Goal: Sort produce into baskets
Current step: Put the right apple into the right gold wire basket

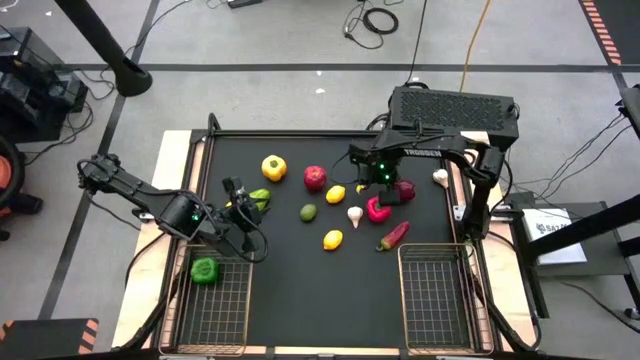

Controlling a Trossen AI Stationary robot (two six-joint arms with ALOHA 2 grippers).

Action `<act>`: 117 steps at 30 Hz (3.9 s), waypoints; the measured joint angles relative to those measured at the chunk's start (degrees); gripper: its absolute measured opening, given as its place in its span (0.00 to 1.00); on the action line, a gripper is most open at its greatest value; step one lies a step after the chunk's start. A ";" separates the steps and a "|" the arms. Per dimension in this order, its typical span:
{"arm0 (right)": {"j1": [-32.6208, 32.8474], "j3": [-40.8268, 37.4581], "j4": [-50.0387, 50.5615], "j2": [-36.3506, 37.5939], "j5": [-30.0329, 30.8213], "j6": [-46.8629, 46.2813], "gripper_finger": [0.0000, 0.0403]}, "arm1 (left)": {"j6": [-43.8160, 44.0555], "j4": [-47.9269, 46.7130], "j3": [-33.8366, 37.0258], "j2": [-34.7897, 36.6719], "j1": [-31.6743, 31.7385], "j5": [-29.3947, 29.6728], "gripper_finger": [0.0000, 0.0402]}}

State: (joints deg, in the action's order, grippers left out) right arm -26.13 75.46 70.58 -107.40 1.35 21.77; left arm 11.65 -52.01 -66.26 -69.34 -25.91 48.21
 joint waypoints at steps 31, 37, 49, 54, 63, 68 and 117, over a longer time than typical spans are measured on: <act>0.00 0.00 2.10 -5.74 -0.20 -0.04 0.61 | 0.01 0.02 0.00 0.00 0.01 0.00 0.28; 0.00 0.00 3.69 -5.74 0.09 -1.65 0.56 | 0.01 0.02 0.00 -0.02 0.02 0.00 0.28; 0.00 0.15 4.04 -5.59 0.29 -4.64 0.71 | 0.07 0.02 0.00 0.00 0.00 0.00 0.28; 0.00 1.22 3.98 -5.59 1.07 -4.85 0.82 | 0.07 0.02 0.00 -0.01 0.00 0.00 0.28; -0.87 1.25 5.21 -5.59 3.38 -0.08 0.84 | 0.10 0.02 0.00 0.00 0.00 -0.01 0.28; -0.72 1.25 4.79 -5.59 3.23 0.14 0.84 | 0.12 0.00 0.00 0.00 0.01 -0.02 0.28; -0.79 -5.57 4.73 -5.55 3.10 0.76 0.70 | 0.07 -1.03 0.00 -0.02 0.02 -2.71 0.28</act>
State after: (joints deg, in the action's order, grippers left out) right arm -26.92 69.89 75.31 -112.95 4.45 22.53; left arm 11.73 -53.04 -66.26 -69.36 -25.89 45.50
